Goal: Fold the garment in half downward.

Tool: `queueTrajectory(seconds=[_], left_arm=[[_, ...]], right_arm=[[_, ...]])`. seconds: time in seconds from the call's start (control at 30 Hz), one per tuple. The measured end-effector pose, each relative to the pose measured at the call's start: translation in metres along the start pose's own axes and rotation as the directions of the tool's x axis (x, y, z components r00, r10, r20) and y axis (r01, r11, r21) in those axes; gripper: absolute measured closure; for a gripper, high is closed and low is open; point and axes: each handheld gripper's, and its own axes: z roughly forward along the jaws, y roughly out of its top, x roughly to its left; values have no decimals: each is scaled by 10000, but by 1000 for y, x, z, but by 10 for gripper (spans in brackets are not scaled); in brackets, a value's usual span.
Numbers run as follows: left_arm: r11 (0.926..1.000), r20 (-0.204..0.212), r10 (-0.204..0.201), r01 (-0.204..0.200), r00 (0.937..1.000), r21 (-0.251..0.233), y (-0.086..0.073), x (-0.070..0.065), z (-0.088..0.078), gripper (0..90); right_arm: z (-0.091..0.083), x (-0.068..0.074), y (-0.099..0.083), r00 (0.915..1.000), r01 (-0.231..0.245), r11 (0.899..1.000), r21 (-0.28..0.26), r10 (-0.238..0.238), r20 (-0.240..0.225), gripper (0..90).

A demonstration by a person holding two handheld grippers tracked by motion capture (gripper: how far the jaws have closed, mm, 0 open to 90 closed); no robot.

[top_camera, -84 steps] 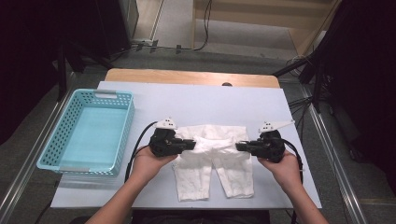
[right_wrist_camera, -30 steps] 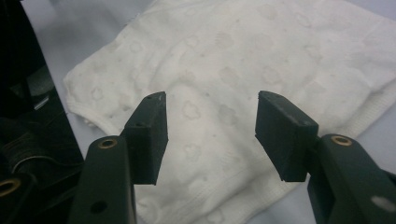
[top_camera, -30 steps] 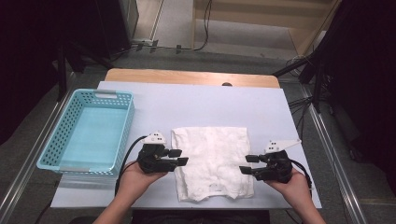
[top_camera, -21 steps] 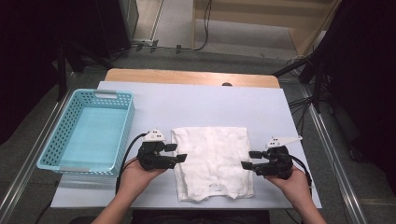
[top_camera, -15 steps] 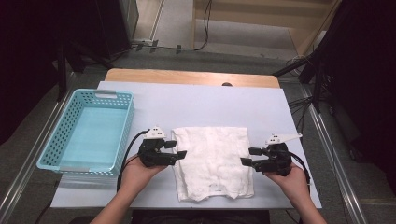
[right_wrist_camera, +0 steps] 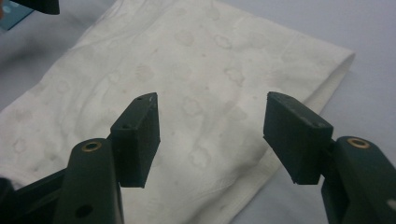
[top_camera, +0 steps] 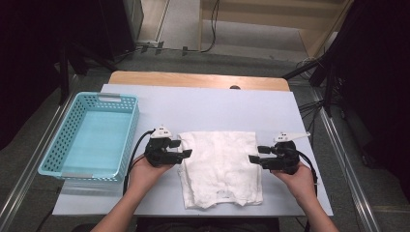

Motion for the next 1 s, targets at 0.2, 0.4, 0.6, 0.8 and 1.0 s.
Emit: queueTrajectory(seconds=[0.2, 0.4, 0.6, 0.8, 1.0], left_arm=[[9999, -394, -63, 66, 9992, 82, 2, 8, 9, 375], [9989, -622, -450, 457, 9970, 108, 3, 20, 15, 381], [9981, -797, -549, 571, 9953, 250, 5, 27, 22, 381], [9977, -928, -576, 605, 9940, 293, 8, 32, 27, 395], [9977, -1238, -517, 567, 9910, 367, 7, 38, 32, 394]], right_arm=[[7, -10, 4, 9997, -52, 10000, 48, 51, 259, 346], [14, -19, 8, 9987, -239, 9997, 92, 235, 457, 346], [20, -27, 11, 9973, -331, 9994, 58, 327, 658, 346], [25, -35, 13, 9954, -427, 9990, 95, 418, 860, 345], [27, -39, 15, 9944, -445, 9990, 3, 442, 964, 345]])
